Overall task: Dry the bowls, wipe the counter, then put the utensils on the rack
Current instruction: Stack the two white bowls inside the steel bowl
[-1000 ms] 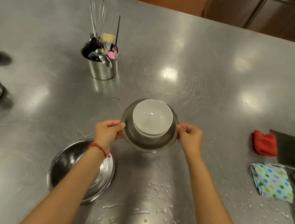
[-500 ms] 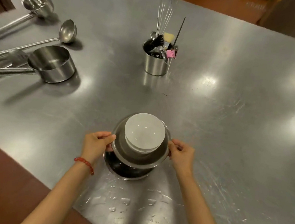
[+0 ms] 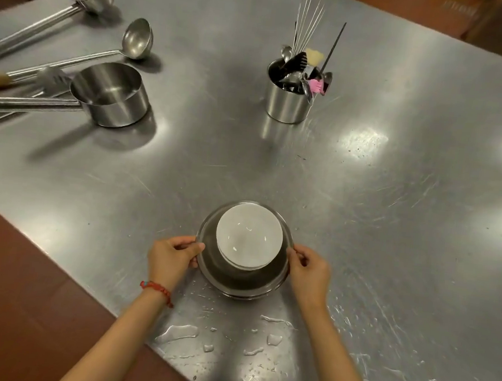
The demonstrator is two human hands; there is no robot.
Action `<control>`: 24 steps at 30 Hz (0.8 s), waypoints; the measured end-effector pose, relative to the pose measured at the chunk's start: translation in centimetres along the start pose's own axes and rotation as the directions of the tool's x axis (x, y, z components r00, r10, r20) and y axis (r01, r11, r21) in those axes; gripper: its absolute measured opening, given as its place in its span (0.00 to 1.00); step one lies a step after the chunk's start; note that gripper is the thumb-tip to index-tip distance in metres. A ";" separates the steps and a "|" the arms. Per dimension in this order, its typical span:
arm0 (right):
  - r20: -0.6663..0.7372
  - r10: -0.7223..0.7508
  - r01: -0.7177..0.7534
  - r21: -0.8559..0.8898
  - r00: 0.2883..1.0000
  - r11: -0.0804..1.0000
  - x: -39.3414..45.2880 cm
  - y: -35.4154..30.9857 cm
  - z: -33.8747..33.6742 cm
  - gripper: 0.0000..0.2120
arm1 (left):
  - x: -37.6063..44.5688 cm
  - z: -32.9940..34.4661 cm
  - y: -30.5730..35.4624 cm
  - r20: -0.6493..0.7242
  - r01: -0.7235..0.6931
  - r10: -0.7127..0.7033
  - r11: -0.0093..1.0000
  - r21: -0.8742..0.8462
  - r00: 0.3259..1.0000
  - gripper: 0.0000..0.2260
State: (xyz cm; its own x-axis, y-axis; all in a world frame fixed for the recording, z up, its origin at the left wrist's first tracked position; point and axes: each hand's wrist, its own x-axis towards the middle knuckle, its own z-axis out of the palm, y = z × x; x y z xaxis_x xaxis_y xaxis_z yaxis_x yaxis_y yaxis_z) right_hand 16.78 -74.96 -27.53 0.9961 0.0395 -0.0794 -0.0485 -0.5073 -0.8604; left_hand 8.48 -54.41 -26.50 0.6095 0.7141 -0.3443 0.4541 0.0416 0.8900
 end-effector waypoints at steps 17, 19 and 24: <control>0.038 0.116 -0.116 -0.008 0.992 0.993 1.2 0.4 -0.3 0.07 | 0.8 0.6 0.3 0.179 0.234 -0.205 0.959 -0.159 0.962 0.03; 0.097 0.198 -0.205 0.062 0.975 0.977 1.7 0.5 -0.1 0.10 | 0.8 0.7 0.2 0.156 0.219 -0.196 0.964 -0.151 0.968 0.03; 0.119 0.183 -0.191 0.064 0.976 0.979 2.5 -0.1 0.2 0.11 | 1.2 0.2 0.6 0.125 0.217 -0.196 0.958 -0.185 0.973 0.03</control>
State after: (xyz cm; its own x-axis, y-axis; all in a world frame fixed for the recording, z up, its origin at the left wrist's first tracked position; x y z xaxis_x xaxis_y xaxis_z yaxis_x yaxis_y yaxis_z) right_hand 19.25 -74.62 -27.79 0.9544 0.0483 -0.2945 -0.2426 -0.4495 -0.8597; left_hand 9.65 -53.66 -26.43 0.5848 0.5991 -0.5468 0.4471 0.3244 0.8336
